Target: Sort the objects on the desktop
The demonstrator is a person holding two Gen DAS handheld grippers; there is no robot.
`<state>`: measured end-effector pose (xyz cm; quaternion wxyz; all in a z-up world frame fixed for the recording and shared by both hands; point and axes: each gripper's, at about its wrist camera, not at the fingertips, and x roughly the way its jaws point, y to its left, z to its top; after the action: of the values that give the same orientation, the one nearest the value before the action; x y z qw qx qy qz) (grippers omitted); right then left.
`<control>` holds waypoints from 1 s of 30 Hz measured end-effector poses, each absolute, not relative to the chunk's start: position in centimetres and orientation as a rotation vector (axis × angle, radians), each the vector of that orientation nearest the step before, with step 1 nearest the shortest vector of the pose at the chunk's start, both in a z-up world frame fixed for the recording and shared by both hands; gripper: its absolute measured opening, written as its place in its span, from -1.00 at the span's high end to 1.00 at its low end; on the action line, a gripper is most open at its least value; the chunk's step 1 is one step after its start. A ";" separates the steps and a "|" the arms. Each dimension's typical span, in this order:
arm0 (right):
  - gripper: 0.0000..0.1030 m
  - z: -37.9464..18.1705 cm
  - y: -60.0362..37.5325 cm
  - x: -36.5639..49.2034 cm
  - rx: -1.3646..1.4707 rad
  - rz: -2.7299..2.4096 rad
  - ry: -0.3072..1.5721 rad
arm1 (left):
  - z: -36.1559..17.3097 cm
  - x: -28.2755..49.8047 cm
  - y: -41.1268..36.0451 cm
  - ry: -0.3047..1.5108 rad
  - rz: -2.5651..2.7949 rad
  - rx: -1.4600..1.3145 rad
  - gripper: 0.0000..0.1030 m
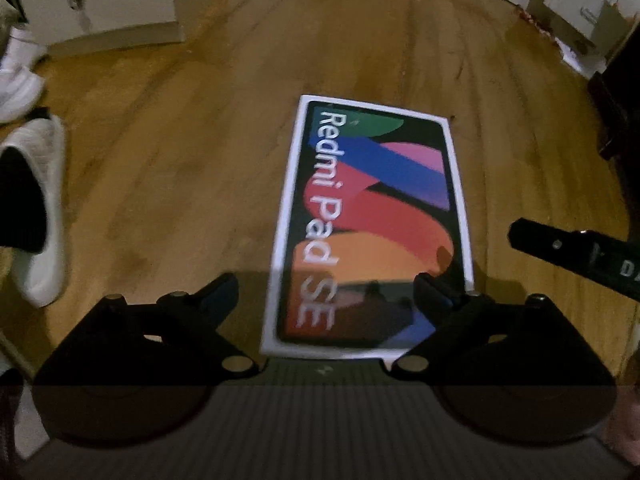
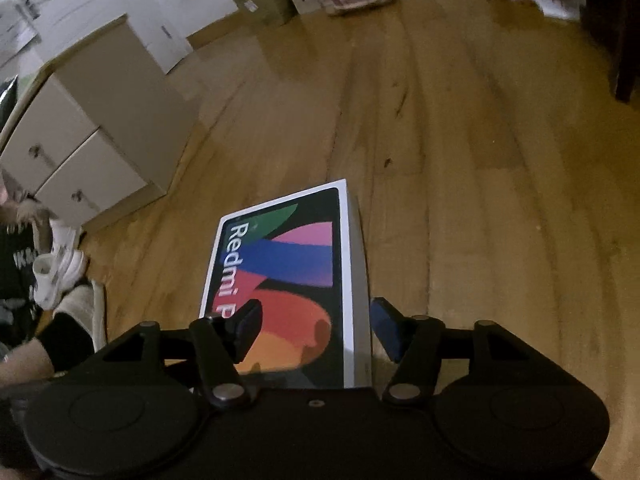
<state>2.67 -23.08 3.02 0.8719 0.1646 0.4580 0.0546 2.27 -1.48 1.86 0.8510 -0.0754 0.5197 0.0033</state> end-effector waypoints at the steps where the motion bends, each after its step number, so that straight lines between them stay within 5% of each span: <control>1: -0.35 3.4 -22.9 1.7 0.334 0.116 0.943 | 2.1 1.8 -2.0 1.085 0.013 -0.134 -0.91; 15: -0.42 7.0 -22.4 -5.0 0.110 -0.054 0.983 | 3.9 -4.4 -6.2 1.041 -0.040 -0.097 -0.99; 18: -0.65 7.3 -22.7 -5.9 0.089 -0.124 0.967 | 3.7 -5.0 -6.8 1.014 -0.030 -0.084 -1.00; 30: -0.65 5.7 -23.6 -9.1 0.119 -0.132 1.007 | 1.9 -7.4 -10.8 1.084 -0.045 0.015 -1.00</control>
<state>-9.06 -23.63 5.71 0.8721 0.0569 0.4819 -0.0632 -7.38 -10.75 1.89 0.8565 0.0071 0.5157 -0.0214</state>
